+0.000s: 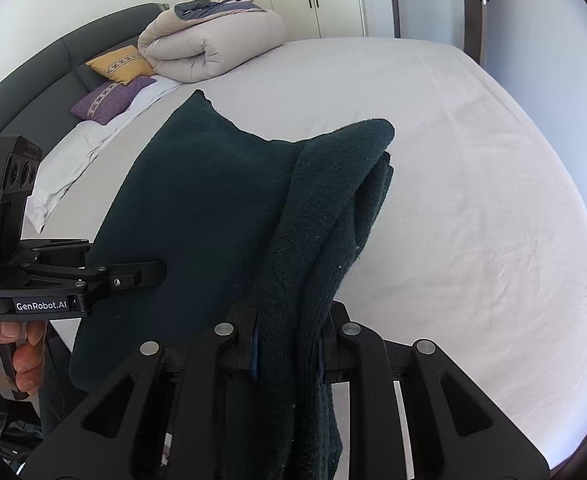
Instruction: Fold small clothes
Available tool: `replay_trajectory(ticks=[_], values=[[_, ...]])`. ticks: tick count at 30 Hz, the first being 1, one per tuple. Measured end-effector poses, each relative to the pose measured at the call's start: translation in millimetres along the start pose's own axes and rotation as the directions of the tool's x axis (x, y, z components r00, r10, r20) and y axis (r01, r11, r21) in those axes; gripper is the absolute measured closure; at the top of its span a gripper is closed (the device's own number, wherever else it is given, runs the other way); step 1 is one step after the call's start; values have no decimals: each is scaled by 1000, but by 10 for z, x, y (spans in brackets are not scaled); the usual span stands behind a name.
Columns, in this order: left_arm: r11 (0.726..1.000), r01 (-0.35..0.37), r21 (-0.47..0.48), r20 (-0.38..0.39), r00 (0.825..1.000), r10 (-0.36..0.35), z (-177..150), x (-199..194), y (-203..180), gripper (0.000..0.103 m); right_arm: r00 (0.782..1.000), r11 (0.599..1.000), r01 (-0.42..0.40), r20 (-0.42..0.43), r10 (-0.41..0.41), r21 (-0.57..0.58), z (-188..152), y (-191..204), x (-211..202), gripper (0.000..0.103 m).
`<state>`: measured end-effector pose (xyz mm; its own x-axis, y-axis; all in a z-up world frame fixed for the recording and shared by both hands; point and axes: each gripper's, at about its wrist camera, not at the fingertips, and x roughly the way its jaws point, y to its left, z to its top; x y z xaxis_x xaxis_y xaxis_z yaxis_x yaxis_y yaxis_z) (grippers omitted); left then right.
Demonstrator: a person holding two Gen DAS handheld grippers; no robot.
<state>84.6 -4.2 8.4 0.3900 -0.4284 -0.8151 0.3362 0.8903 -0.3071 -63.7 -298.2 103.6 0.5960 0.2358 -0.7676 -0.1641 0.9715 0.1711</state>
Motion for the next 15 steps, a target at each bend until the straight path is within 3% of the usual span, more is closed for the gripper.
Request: replay_trajectory(ticks=[4, 9, 11, 15], values=[[999, 6, -52, -39, 999, -8, -349, 89, 193, 61, 997, 997, -55, -55, 58, 60, -347, 166, 251, 85], [996, -20, -88, -112, 994, 10, -545, 485, 386, 58, 987, 988, -67, -139, 86, 137, -690, 168, 756, 85], [996, -25, -87, -96, 995, 17, -615, 564, 406, 54, 984, 984, -45, -159, 73, 175, -813, 89, 984, 83], [994, -20, -110, -54, 998, 14, -720, 567, 445, 47, 980, 950, -114, -126, 156, 290, -1122, -1, 1256, 78]])
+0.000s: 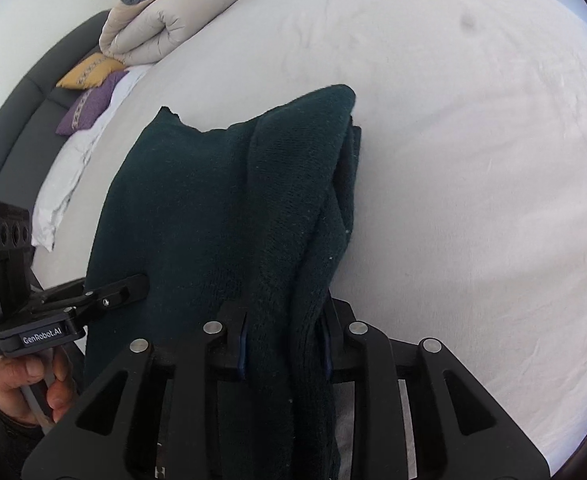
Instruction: Fold small clothes
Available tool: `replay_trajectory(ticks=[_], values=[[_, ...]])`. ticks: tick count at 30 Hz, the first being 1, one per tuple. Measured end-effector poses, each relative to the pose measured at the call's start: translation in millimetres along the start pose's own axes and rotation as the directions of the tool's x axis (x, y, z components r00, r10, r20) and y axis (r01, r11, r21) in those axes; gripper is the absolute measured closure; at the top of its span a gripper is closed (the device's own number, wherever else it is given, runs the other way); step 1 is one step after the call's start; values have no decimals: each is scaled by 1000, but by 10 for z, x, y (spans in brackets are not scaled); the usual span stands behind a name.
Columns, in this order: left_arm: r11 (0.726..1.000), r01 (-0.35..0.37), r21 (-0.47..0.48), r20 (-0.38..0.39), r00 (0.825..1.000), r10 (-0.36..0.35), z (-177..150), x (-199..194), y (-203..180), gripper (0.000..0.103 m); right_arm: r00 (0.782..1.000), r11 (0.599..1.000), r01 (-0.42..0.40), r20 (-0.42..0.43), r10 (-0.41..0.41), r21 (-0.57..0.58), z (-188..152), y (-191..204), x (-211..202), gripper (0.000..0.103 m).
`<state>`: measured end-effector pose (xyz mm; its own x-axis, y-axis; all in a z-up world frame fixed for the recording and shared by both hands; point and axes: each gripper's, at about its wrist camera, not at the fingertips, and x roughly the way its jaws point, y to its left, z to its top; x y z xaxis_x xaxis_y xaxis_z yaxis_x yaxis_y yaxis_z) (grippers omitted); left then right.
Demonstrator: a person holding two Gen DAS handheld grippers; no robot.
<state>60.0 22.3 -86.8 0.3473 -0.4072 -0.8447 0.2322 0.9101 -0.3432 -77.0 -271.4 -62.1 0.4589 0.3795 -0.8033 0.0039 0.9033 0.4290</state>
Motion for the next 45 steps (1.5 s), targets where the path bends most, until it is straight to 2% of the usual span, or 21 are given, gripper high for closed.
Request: replay_trajectory(ticks=[3, 5, 6, 9, 11, 14, 16, 19, 20, 23, 24, 26, 28, 30, 35, 37, 39, 41, 43, 44, 45], values=[[1000, 1, -18, 18, 1000, -1, -82, 18, 67, 38, 1000, 1000, -23, 5, 22, 22, -15, -85, 83, 69], [998, 30, -57, 21, 999, -28, -188, -28, 98, 37, 1000, 999, -20, 6, 20, 38, -1, -59, 112, 63], [997, 33, -69, 22, 999, -31, -125, -18, 24, 37, 1000, 999, -12, 5, 11, 53, 74, -23, 144, 62], [998, -39, -48, 64, 997, 42, -192, -247, -57, 37, 997, 998, 34, 68, -37, 50, 176, 10, -161, 61], [994, -103, -18, 128, 986, 105, -295, -439, -149, 38, 991, 998, 54, 124, -58, 35, 114, -15, -566, 61], [990, -144, -5, 194, 971, 142, -388, -573, -253, 38, 984, 999, 42, 176, -41, -3, 90, 85, -906, 61], [988, -151, 19, 172, 974, 146, -407, -489, -295, 38, 984, 998, 36, 177, -27, -44, 28, 169, -967, 62], [988, -151, 14, 122, 981, 148, -436, -275, -270, 38, 984, 986, 100, 161, -78, -136, -176, 274, -989, 62], [990, -142, 7, 113, 984, 140, -417, -194, -273, 36, 986, 982, 115, 138, -94, -148, -227, 273, -905, 67], [996, -82, -31, 100, 991, 85, -440, -119, -164, 33, 991, 988, 122, 58, -117, -94, -394, 19, -634, 71], [997, -61, -41, 97, 993, 64, -447, -105, -126, 31, 994, 992, 102, 57, -98, -73, -449, -102, -542, 71], [998, -27, -49, 97, 995, 32, -457, -104, -64, 31, 997, 999, -31, 67, 29, 27, -470, -336, -441, 71], [999, -10, -48, 96, 995, 14, -460, -102, -43, 31, 990, 986, -130, 69, 123, 102, -432, -493, -406, 72], [999, -2, -54, 96, 995, 7, -463, -117, -28, 31, 988, 981, -147, 70, 139, 125, -393, -561, -448, 72], [997, -42, -70, 135, 989, 51, -507, -335, -86, 33, 986, 987, -92, 151, 72, 131, -240, -554, -779, 72], [997, -56, -56, 173, 983, 65, -495, -448, -147, 33, 977, 982, -134, 180, 110, 130, -164, -511, -932, 72], [998, -44, -46, 202, 978, 52, -473, -531, -194, 33, 960, 965, -228, 193, 201, 128, -87, -432, -999, 72], [998, -56, -21, 208, 976, 59, -456, -542, -244, 33, 939, 940, -319, 175, 296, 118, 1, -317, -919, 72], [997, -78, -10, 197, 977, 79, -434, -454, -272, 33, 924, 924, -365, 165, 344, 114, 58, -252, -789, 72], [996, -84, -13, 193, 978, 85, -406, -382, -276, 33, 924, 921, -370, 155, 350, 124, 69, -264, -703, 72], [996, -88, -19, 185, 979, 90, -411, -356, -255, 33, 932, 922, -355, 135, 336, 156, 68, -304, -598, 72]])
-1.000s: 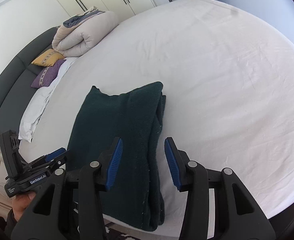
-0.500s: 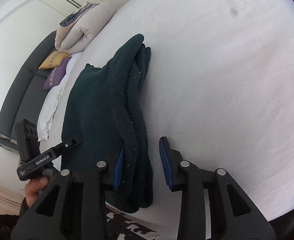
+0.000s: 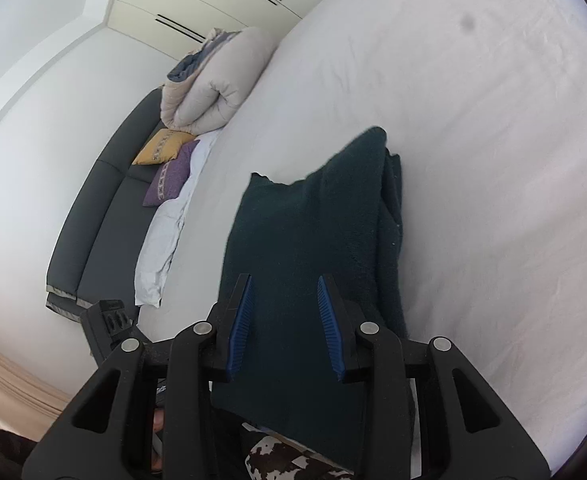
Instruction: Fold small clothes
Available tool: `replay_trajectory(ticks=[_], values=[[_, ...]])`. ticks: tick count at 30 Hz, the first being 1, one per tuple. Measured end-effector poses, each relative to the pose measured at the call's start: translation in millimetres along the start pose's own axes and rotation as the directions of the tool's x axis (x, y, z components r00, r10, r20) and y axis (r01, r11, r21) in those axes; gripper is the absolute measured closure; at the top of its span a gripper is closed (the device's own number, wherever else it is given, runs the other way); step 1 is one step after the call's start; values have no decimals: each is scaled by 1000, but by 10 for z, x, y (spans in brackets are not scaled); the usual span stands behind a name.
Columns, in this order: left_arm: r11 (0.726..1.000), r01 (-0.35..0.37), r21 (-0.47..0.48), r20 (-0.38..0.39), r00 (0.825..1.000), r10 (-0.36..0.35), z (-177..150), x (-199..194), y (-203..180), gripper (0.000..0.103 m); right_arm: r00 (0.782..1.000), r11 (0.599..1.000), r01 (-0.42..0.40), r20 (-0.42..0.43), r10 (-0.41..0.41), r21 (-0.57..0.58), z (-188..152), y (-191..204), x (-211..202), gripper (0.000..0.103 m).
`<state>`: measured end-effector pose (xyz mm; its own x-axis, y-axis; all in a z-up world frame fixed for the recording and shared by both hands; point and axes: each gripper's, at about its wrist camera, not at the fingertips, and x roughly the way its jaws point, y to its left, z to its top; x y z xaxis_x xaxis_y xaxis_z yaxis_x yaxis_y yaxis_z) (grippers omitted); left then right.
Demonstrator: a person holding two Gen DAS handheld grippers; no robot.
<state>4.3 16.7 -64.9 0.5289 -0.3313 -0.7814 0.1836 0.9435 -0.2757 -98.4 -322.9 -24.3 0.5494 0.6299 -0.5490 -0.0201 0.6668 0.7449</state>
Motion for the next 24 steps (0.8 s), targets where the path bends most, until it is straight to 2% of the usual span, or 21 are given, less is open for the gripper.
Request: replay_trajectory(ticks=[2, 3, 7, 9, 11, 14, 15, 17, 18, 20, 21, 24], values=[[1000, -3, -16, -32, 999, 2, -14, 105, 29, 33, 999, 999, 25, -32, -23, 46, -43, -172, 200, 73], [1000, 2, -24, -41, 999, -3, 13, 192, 25, 32, 1000, 998, 17, -17, -16, 55, -79, -252, 250, 73], [998, 26, -55, -46, 999, -29, -26, 212, 72, 31, 997, 988, -76, 31, 73, 132, -153, -489, 195, 73], [999, 12, -45, -29, 999, -14, -58, 129, 44, 31, 995, 989, -92, 58, 86, 113, -186, -456, 35, 72], [1000, -5, -23, -2, 1000, 5, -54, 63, 4, 31, 988, 986, -147, 68, 142, 77, -228, -364, -124, 72], [1000, -29, 0, 8, 1000, 29, -29, 48, -38, 31, 977, 978, -209, 34, 208, 17, -373, -231, -246, 68], [999, -38, 6, 6, 999, 38, -23, 69, -56, 31, 982, 982, -187, 0, 187, -4, -428, -203, -203, 68], [999, -52, 13, 5, 999, 52, -49, 61, -82, 31, 996, 998, -66, -67, 65, -19, -535, -256, -36, 70], [999, -48, 14, 7, 999, 48, -51, 42, -67, 31, 996, 999, -38, -79, 38, 0, -573, -345, 9, 70], [998, -57, 28, 20, 998, 57, -44, 21, -90, 31, 996, 995, -85, -36, 87, 48, -631, -478, -35, 70], [997, -65, 38, 35, 997, 64, -42, -12, -104, 31, 996, 995, -86, -24, 87, 56, -633, -483, -79, 70], [992, -105, 63, 108, 989, 98, -27, -194, -142, 31, 999, 999, -32, 42, 32, 5, -585, -392, -252, 68]])
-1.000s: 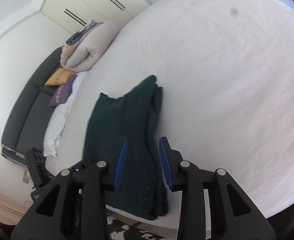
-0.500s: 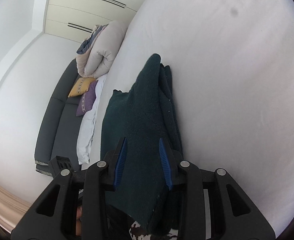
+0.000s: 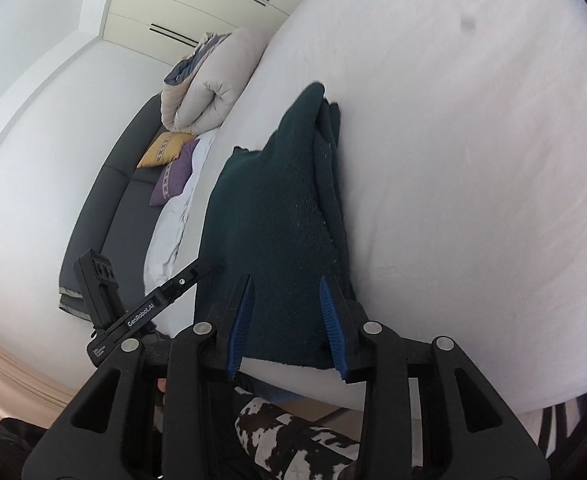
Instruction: Fold small clothes
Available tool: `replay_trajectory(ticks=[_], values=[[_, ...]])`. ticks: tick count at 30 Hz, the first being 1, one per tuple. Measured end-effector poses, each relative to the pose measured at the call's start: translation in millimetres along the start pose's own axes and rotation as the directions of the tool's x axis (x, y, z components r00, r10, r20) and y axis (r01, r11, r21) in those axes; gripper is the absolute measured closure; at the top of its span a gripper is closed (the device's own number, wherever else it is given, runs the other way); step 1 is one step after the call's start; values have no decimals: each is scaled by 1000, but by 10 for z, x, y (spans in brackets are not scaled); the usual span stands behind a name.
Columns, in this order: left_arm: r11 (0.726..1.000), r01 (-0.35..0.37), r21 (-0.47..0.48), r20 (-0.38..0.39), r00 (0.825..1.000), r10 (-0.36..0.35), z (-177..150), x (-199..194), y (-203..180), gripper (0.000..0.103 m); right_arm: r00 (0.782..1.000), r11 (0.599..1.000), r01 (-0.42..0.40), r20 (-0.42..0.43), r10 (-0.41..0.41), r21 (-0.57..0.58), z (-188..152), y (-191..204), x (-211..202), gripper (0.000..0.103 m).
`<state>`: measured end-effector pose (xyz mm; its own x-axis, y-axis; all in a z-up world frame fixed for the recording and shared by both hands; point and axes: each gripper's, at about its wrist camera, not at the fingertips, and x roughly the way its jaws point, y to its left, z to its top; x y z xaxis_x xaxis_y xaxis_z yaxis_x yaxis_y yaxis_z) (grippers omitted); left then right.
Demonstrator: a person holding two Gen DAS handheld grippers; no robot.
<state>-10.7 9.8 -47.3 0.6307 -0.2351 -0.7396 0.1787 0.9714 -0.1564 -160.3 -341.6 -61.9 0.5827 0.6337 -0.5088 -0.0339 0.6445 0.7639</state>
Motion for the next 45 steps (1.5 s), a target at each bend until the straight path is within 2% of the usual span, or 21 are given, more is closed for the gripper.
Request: replay_trajectory(ticks=[3, 4, 5, 6, 7, 8, 11, 13, 15, 16, 18, 19, 20, 22, 23, 26, 30, 32, 35, 39, 45], values=[[999, -45, 31, 165, 985, 40, 46, -413, -52, 26, 988, 987, 108, 120, -94, -116, 71, 286, -295, 68], [997, -68, 44, 235, 970, 56, 61, -577, -87, 21, 977, 976, 148, 177, -119, -161, 87, 424, -402, 68], [994, -97, 54, 310, 948, 75, 50, -791, -98, 8, 963, 962, 185, 231, -137, -200, 100, 561, -526, 62], [990, -127, 60, 386, 918, 95, 71, -967, -123, 0, 944, 944, 229, 290, -156, -237, 147, 721, -652, 57], [986, -158, 61, 474, 873, 111, 67, -1163, -156, 0, 917, 923, 281, 357, -177, -265, 155, 882, -753, 45], [982, -181, 62, 550, 827, 118, 71, -1344, -183, 0, 881, 899, 333, 433, -189, -285, 145, 1043, -859, 30], [965, -258, 45, 712, 686, 150, 126, -1757, -299, 0, 764, 850, 421, 629, -143, -317, 88, 1440, -1199, 0], [952, -304, 26, 754, 632, 181, 174, -1943, -356, 0, 674, 815, 485, 729, -117, -318, 44, 1672, -1359, 0], [942, -335, -10, 771, 597, 220, 172, -2077, -360, 0, 619, 779, 539, 778, -110, -319, 37, 1859, -1453, 0], [938, -346, -6, 754, 614, 231, 222, -2108, -353, 0, 605, 765, 552, 791, -94, -331, 35, 1941, -1500, 0], [943, -326, 63, 691, 696, 195, 349, -2119, -319, 0, 600, 748, 555, 798, -59, -363, 38, 2084, -1596, 0], [943, -326, 74, 656, 727, 200, 403, -2106, -304, 0, 602, 743, 554, 797, -46, -376, 35, 2148, -1634, 0], [939, -336, 74, 622, 751, 220, 441, -2078, -288, 0, 598, 735, 558, 801, -33, -386, 21, 2200, -1670, 0], [942, -331, 62, 580, 780, 236, 452, -1989, -264, 0, 577, 713, 580, 817, -17, -394, 26, 2321, -1638, 0], [943, -328, 49, 554, 795, 248, 444, -1915, -249, 0, 579, 703, 588, 815, -19, -401, 5, 2358, -1612, 0], [944, -327, 38, 417, 864, 282, 379, -1615, -243, 0, 634, 666, 603, 771, -66, -439, 26, 2387, -1426, 0], [974, -226, 20, 195, 956, 218, 212, -1164, -164, 0, 660, 624, 682, 688, -301, -381, 126, 2210, -1049, 0], [980, -200, 3, 104, 975, 198, 92, -980, -134, 0, 691, 646, 676, 607, -391, -354, 179, 2019, -878, 0], [973, -229, 17, 3, 973, 229, -111, -748, -161, 0, 727, 682, 659, 500, -471, -317, 217, 1727, -657, 0], [972, -233, 28, -62, 970, 235, -297, -573, -164, 0, 732, 676, 673, 400, -551, -300, 153, 1420, -314, 0], [972, -233, 9, -75, 970, 233, -332, -545, -101, 0, 743, 690, 668, 293, -602, -277, 61, 1124, 90, 0]])
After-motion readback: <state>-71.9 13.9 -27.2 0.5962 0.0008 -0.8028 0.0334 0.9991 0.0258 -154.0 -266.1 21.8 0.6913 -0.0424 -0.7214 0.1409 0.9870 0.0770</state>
